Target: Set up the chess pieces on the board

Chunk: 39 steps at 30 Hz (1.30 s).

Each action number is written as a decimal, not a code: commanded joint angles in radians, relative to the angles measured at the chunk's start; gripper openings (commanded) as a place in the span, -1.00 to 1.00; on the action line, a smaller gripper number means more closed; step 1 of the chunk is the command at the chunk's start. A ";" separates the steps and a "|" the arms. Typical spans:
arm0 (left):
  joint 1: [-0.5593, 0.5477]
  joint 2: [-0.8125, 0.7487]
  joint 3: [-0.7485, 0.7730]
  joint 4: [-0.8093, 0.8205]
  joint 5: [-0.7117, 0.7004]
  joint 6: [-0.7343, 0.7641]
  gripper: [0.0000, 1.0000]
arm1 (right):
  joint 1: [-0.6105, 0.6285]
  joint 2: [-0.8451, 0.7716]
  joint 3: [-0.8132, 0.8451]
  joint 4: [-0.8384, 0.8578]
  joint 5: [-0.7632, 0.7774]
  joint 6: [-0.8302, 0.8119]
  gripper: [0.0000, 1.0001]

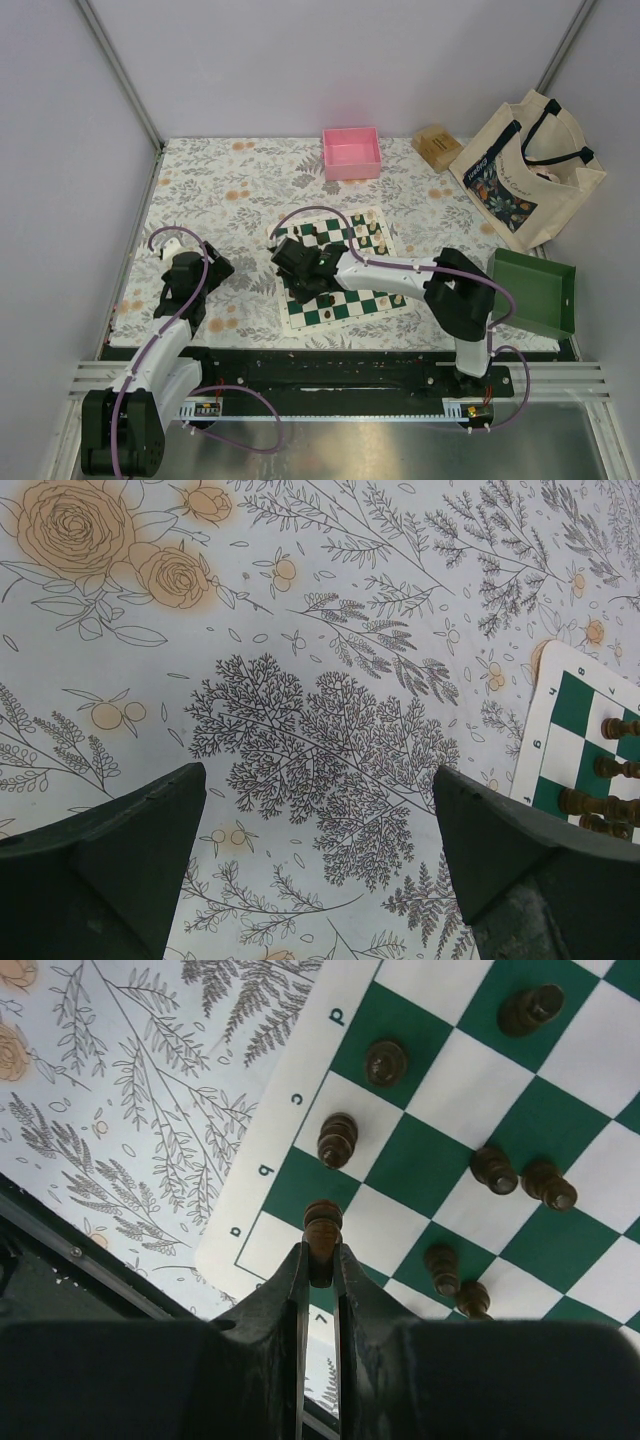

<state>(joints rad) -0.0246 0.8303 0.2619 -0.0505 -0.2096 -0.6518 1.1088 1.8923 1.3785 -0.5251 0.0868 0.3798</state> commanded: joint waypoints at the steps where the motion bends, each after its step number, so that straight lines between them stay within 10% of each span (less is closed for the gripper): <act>1: 0.002 -0.017 0.019 0.052 0.003 0.007 0.98 | 0.025 0.025 0.076 -0.007 0.005 0.019 -0.66; 39: 0.002 -0.025 0.016 0.052 -0.001 0.007 0.98 | 0.054 0.126 0.143 -0.058 0.056 0.039 -0.55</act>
<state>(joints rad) -0.0246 0.8177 0.2619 -0.0502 -0.2096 -0.6514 1.1503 2.0026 1.4792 -0.5770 0.1196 0.4091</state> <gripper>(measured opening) 0.988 0.228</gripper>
